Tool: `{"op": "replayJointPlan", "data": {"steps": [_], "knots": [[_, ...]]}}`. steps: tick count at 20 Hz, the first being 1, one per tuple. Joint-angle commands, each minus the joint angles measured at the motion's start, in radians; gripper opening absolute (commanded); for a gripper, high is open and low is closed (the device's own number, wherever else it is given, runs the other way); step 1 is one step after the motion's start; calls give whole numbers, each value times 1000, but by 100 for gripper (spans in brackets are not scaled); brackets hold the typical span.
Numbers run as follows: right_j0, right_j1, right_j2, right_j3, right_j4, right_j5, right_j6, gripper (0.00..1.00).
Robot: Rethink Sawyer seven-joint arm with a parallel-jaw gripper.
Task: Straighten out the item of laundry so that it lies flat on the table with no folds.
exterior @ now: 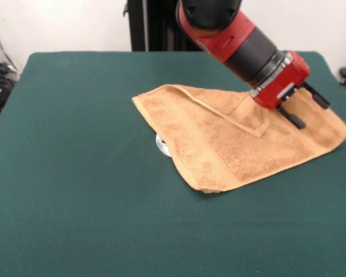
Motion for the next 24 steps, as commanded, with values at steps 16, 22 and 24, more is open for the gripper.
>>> {"op": "replayJointPlan", "data": {"steps": [16,22,24], "knots": [[75,45,-92,50,-3,403,95,100],[23,59,-109,47,88,486,-153,100],[6,69,-101,41,99,494,-191,100]]}}
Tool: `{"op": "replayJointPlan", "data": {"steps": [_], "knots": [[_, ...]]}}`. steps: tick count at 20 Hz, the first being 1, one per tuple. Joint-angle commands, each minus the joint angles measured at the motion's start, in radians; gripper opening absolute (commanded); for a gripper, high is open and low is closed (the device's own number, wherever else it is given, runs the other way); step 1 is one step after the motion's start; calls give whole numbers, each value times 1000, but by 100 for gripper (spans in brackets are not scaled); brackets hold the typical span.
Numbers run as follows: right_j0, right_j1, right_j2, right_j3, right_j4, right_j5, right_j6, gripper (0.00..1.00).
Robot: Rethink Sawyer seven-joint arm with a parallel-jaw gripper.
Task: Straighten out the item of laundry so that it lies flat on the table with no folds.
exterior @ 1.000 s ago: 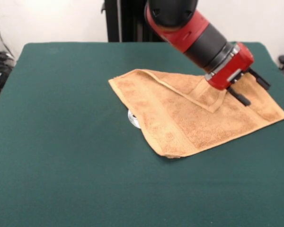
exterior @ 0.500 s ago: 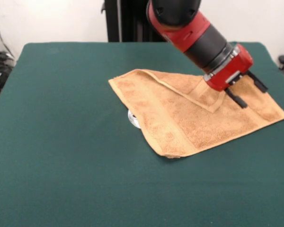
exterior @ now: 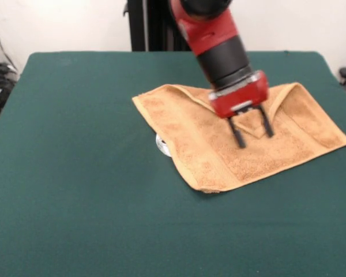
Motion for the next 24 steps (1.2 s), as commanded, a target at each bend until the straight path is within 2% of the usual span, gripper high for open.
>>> {"op": "replayJointPlan", "data": {"steps": [1,3,4,5,6,7,8,12,16,18,19,20,21,22,24], "knots": [[-38,65,8,35,87,151,-204,100],[-38,73,14,16,33,147,-173,100],[-27,84,24,-3,-53,104,-55,100],[-25,92,31,-14,-99,65,11,100],[-23,109,47,-45,-193,-39,167,100],[-23,111,58,-49,-231,-91,240,100],[-17,108,74,-51,-299,-180,378,100],[7,120,100,-62,-417,-332,674,100],[21,183,96,-125,-492,-464,885,100],[32,208,89,-145,-520,-518,945,100],[32,216,88,-154,-521,-528,921,100],[22,229,97,-172,-532,-547,855,100],[13,237,98,-178,-507,-507,779,100],[4,253,88,-199,-459,-377,599,100],[-24,294,88,-250,-394,-246,496,100]]}}
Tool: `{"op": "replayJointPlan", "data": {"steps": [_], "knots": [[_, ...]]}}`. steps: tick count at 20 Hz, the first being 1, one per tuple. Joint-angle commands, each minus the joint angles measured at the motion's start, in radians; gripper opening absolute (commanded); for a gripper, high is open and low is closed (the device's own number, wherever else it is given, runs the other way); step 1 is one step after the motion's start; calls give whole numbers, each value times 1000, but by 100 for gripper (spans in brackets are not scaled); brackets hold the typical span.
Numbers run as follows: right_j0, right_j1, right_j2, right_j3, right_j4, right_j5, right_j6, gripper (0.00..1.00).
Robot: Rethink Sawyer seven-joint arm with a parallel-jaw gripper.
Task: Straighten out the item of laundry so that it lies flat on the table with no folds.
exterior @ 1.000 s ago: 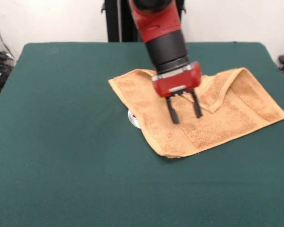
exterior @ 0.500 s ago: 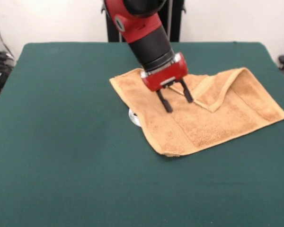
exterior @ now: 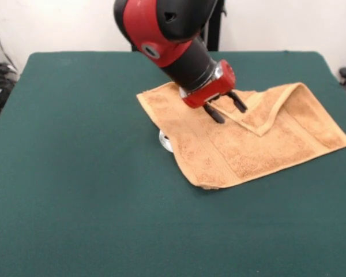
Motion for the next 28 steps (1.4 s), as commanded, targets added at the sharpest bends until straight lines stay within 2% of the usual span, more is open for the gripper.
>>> {"op": "replayJointPlan", "data": {"steps": [1,4,7,9,14,24,28], "knots": [[-17,196,146,-130,67,206,-58,100],[-30,219,149,-158,122,289,-167,100],[-13,223,127,-154,148,309,-141,100],[14,237,98,-160,143,296,-63,100],[45,273,65,-197,91,140,144,100],[63,278,44,-201,88,-115,338,100],[73,279,32,-196,101,-153,372,100]]}}
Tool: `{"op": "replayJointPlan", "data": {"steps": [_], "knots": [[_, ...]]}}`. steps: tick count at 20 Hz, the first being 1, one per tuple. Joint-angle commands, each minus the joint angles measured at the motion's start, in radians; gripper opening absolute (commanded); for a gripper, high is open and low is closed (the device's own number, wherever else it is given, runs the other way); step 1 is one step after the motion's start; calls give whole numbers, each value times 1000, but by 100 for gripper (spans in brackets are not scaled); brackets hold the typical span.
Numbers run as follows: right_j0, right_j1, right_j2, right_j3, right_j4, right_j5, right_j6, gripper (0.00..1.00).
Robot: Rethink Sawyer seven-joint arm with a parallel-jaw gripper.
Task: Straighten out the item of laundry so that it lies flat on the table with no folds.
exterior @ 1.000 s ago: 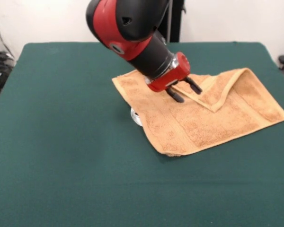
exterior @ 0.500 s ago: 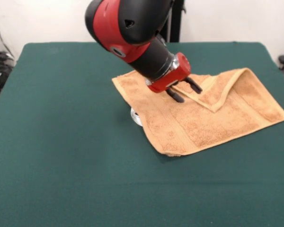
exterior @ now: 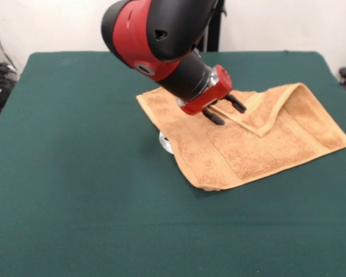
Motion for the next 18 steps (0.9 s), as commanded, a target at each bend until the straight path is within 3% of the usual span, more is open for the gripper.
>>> {"op": "replayJointPlan", "data": {"steps": [1,9,18], "knots": [[51,148,149,-31,44,54,369,100],[75,123,119,7,60,26,384,100],[140,-29,53,181,102,-45,407,100]]}}
